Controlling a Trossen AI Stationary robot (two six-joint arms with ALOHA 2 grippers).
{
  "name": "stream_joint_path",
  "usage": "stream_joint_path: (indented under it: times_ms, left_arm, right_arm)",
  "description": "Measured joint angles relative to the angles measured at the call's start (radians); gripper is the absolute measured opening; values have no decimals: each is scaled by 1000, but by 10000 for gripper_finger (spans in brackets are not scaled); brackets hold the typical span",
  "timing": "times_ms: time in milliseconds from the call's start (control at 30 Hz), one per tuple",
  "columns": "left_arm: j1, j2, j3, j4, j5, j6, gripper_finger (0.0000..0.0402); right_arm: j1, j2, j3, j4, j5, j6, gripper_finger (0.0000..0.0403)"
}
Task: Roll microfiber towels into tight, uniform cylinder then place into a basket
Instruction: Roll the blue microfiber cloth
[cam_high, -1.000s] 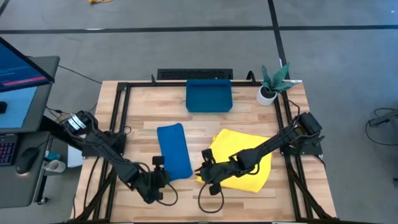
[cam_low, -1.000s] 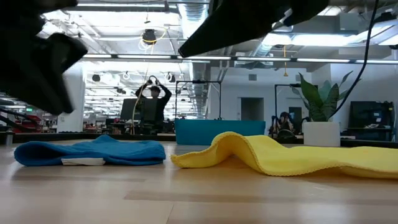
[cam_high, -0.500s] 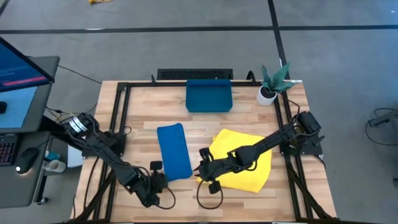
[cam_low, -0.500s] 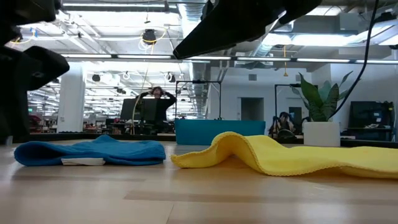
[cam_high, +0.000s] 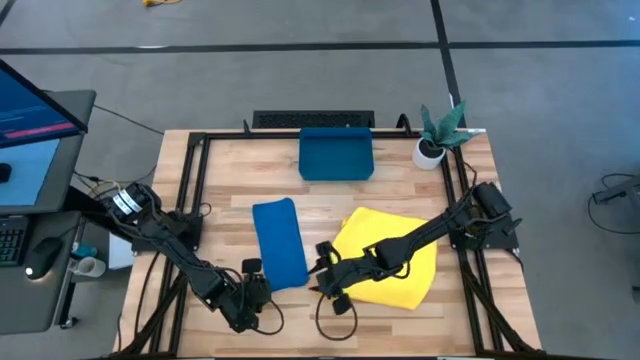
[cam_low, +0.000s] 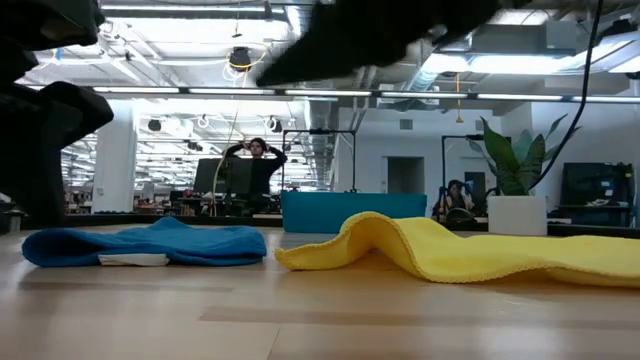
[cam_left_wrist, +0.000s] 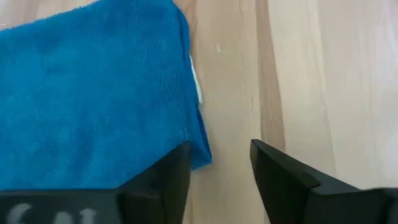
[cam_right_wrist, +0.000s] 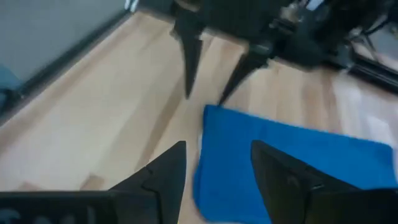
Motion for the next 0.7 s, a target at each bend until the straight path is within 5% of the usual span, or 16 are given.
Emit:
stream_joint_path:
  times_ms: [167,700]
  left_arm:
    - [25,0,11,-5,32,5,193]
    - [58,28,15,-42,40,88,183]
  right_arm:
    - [-5,63,16,21,-14,-32,208]
    - [-72,172,40,72,-185,-21,191]
